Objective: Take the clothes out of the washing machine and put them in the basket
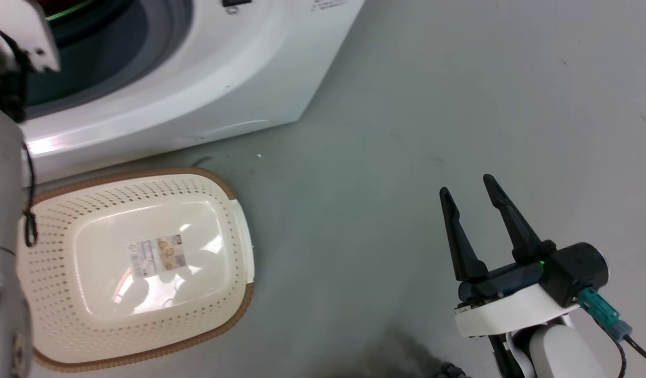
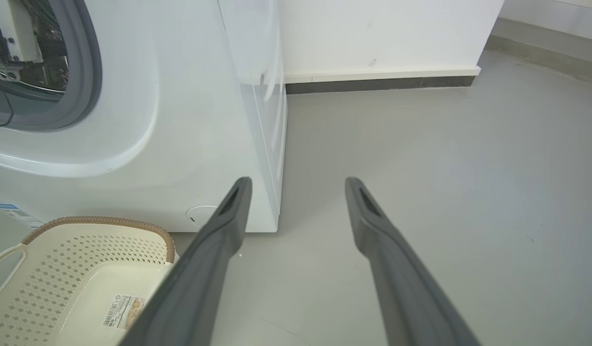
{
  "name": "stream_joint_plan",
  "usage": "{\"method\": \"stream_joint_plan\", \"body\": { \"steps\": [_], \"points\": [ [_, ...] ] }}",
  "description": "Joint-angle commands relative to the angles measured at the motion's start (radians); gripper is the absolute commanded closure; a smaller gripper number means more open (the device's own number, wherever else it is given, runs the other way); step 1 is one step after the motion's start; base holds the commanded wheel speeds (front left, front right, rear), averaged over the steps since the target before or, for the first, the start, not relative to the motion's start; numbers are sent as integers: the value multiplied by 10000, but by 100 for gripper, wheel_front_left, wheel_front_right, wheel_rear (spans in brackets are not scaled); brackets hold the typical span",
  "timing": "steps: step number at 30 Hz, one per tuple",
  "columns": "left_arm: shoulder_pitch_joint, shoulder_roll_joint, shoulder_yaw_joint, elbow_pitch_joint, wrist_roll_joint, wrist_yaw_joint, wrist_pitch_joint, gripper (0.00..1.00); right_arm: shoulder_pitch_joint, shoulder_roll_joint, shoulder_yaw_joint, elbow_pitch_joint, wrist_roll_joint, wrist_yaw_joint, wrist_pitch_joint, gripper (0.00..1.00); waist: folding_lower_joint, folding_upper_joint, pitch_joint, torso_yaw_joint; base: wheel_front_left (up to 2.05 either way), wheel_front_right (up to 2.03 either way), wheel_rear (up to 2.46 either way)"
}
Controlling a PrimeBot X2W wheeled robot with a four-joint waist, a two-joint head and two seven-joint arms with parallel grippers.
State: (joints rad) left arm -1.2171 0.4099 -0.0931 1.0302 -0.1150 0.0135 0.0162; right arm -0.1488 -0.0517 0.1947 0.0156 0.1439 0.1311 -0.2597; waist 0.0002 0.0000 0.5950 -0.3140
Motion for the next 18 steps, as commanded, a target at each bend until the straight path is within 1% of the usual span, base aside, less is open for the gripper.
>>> {"method": "stream_joint_plan", "body": {
  "steps": [1,7,11,13,15,18],
  "points": [
    [-367,165,-104,70,112,-61,263,0,-247,28,91,80,91,-7,-36,0,-2,0,419,-367,0,0,0],
    [-1802,840,-596,328,564,-385,1800,0,-554,28,462,159,444,-7,-53,0,-2,0,1150,-908,0,0,0],
    [-2610,1221,-1017,346,968,-569,2990,0,-694,28,707,177,729,-7,-57,0,-2,0,1594,-1274,0,0,0],
    [-3000,1510,-1171,384,1094,-689,3630,0,-708,29,802,170,844,-7,-58,0,-2,0,1768,-1397,0,0,0],
    [-3219,1508,-1319,366,1202,-726,4280,0,-739,31,883,180,911,-7,-57,0,-2,0,1931,-1486,0,0,0],
    [-3430,1527,-1396,203,1229,-590,5128,0,-839,30,1019,199,1004,-7,-59,0,-2,0,2108,-1588,0,0,0]
  ]
}}
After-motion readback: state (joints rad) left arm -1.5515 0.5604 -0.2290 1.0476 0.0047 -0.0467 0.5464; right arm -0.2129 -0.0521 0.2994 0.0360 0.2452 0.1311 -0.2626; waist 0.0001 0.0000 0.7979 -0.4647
